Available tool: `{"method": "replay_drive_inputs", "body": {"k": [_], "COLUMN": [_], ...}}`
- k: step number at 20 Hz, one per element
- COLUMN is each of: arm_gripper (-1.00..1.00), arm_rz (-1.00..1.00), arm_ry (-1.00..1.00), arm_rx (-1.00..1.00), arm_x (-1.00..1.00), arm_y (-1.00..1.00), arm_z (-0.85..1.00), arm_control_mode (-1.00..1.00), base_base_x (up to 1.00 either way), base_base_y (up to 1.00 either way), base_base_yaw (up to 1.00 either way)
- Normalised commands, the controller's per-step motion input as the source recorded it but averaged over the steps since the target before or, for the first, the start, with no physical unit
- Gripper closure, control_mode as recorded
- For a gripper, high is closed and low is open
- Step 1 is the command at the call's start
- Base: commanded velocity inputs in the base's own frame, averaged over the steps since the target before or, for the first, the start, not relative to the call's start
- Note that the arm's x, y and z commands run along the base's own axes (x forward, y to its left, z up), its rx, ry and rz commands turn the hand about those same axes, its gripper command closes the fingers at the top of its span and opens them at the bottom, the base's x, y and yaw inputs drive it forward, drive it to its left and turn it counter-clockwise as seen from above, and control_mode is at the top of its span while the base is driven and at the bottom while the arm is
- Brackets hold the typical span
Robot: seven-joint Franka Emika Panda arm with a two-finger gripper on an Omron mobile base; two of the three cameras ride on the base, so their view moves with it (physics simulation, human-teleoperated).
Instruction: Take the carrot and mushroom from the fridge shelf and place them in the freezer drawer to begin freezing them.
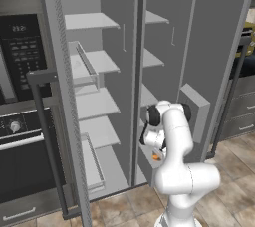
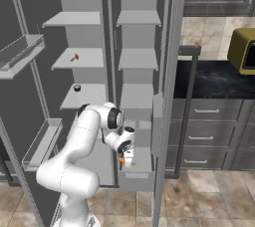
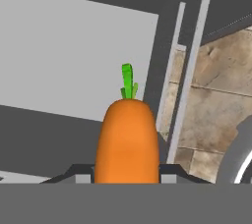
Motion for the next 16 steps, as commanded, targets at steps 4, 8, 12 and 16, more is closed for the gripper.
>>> {"method": "replay_drive_inputs", "body": {"k": [4, 8, 12, 16], "arm_gripper": [1.0, 1.0, 1.0, 1.0], "arm_rz": [0.02, 0.03, 0.03, 0.03], "arm_ry": [0.0, 0.01, 0.08, 0.12], "arm_rx": [0.0, 0.0, 0.0, 0.0], "arm_x": [0.1, 0.0, -0.04, -0.32], "arm_y": [0.0, 0.0, 0.0, 0.0], "arm_z": [-0.72, -0.69, -0.56, -0.58], "arm_control_mode": [-1.0, -1.0, -1.0, -1.0], "base_base_x": [0.0, 0.0, 0.0, 0.0], "base_base_y": [0.0, 0.0, 0.0, 0.0], "base_base_yaw": [0.0, 0.0, 0.0, 0.0]}}
